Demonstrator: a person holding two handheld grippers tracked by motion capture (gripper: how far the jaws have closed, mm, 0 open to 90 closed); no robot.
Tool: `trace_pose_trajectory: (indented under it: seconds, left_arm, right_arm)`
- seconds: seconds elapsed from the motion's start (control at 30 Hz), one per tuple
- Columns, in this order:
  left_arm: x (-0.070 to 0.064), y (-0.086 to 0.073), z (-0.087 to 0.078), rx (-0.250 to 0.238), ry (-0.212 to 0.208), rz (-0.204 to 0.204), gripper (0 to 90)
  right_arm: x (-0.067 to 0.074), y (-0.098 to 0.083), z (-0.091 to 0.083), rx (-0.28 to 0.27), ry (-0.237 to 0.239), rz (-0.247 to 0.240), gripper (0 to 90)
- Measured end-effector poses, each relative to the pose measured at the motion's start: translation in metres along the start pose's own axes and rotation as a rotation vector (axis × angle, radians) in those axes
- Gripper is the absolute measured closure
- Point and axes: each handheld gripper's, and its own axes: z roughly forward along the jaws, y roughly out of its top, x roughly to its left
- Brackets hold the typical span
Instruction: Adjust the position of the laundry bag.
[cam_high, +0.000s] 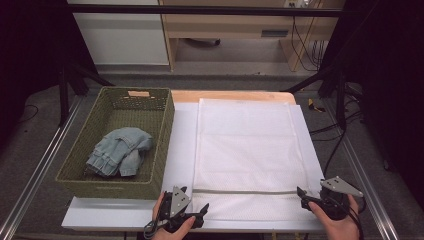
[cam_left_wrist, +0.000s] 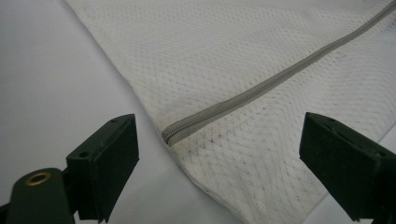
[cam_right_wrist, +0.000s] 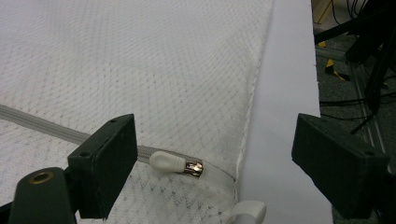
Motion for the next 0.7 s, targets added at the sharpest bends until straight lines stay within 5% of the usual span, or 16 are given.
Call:
trace_pose_trajectory:
  seconds: [0.7]
  left_arm:
    - [-0.002,0.013,-0.006,-0.021,0.011,0.01,12.3]
  right_arm:
    - [0.009,0.002,-0.008,-0.054,-0.021,-0.038,21.8]
